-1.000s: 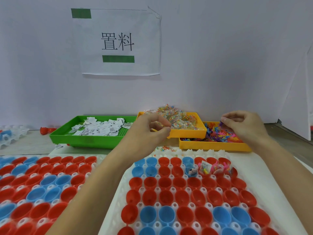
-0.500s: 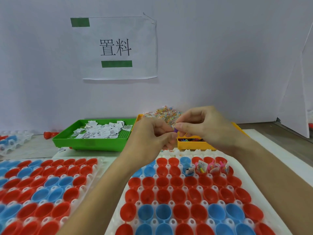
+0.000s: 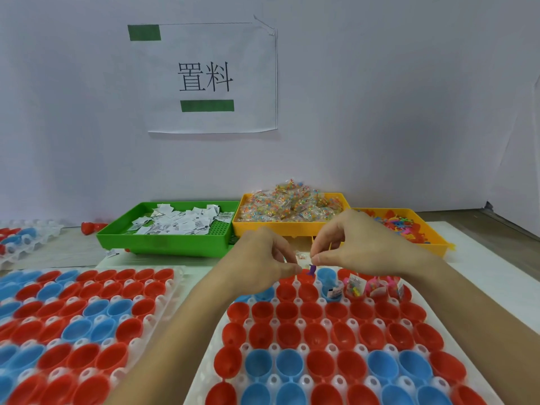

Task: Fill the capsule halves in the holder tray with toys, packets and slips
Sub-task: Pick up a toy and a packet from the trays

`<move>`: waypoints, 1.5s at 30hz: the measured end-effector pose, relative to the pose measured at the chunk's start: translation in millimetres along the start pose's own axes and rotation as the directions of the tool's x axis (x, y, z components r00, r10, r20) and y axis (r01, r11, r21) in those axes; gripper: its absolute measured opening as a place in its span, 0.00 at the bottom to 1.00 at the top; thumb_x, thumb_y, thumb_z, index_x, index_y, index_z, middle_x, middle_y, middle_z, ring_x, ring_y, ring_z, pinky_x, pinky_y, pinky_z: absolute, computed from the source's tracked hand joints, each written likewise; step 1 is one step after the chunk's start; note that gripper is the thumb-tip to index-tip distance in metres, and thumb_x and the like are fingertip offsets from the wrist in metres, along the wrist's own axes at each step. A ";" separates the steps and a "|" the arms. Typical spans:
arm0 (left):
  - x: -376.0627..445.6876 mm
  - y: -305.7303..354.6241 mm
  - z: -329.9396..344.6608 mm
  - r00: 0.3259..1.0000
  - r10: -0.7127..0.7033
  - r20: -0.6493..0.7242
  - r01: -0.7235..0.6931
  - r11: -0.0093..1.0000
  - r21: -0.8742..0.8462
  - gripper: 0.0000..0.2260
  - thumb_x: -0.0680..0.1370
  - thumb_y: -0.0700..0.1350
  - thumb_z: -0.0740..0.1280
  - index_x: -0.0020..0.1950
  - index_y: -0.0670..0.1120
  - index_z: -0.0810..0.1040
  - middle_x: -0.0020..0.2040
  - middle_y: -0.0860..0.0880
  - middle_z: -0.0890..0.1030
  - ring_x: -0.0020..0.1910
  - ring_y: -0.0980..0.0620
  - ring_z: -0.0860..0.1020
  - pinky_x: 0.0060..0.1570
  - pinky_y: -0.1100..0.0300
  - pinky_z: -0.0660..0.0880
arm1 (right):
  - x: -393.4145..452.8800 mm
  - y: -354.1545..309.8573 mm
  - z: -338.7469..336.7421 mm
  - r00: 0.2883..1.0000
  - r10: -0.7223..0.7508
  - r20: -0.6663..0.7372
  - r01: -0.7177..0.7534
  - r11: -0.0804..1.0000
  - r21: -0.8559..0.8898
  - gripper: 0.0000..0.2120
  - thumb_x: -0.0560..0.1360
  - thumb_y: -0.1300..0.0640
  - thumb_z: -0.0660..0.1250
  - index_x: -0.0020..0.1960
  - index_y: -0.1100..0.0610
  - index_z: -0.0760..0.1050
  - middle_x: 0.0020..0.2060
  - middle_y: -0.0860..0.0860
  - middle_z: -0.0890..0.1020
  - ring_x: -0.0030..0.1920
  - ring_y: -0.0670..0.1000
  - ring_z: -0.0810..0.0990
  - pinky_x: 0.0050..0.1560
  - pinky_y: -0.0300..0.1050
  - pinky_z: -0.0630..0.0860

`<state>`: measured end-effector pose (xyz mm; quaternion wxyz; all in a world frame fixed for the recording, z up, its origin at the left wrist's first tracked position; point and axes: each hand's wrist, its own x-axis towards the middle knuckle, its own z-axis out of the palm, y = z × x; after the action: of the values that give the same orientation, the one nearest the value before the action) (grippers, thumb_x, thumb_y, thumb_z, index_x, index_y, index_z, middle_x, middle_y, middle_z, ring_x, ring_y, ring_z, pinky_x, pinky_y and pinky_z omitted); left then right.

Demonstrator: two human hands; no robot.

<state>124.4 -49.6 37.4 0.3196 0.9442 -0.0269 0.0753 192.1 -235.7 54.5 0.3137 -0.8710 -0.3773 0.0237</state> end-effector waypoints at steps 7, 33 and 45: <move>0.3 -1.9 13.5 1.000 -0.016 -0.018 0.017 0.999 0.042 0.06 0.70 0.51 0.78 0.41 0.51 0.86 0.40 0.48 0.82 0.30 0.58 0.73 0.27 0.69 0.67 | 1.5 2.9 5.7 0.997 0.020 0.072 -0.017 0.999 -0.042 0.03 0.71 0.53 0.77 0.38 0.47 0.86 0.36 0.42 0.85 0.40 0.40 0.80 0.39 0.32 0.75; 2.1 -4.7 2.8 1.000 0.008 0.008 -0.008 0.999 -0.032 0.02 0.74 0.46 0.75 0.43 0.48 0.85 0.40 0.42 0.83 0.34 0.54 0.74 0.29 0.69 0.67 | 5.8 7.3 18.3 0.993 0.083 0.087 -0.069 0.986 -0.154 0.03 0.71 0.48 0.77 0.44 0.43 0.85 0.42 0.41 0.83 0.44 0.41 0.80 0.35 0.31 0.70; 2.9 -9.5 -23.1 0.987 -0.036 -0.154 0.021 0.995 -0.099 0.04 0.76 0.47 0.72 0.42 0.50 0.84 0.33 0.50 0.76 0.31 0.55 0.71 0.34 0.61 0.70 | 74.8 33.5 -32.8 0.962 0.220 -0.159 -0.250 0.946 -0.204 0.10 0.80 0.56 0.67 0.58 0.57 0.82 0.56 0.54 0.84 0.55 0.53 0.80 0.58 0.47 0.76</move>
<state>125.3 -28.0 50.3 0.3672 0.9191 0.0080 0.1426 276.1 -220.1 76.5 0.2339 -0.9391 -0.2488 -0.0398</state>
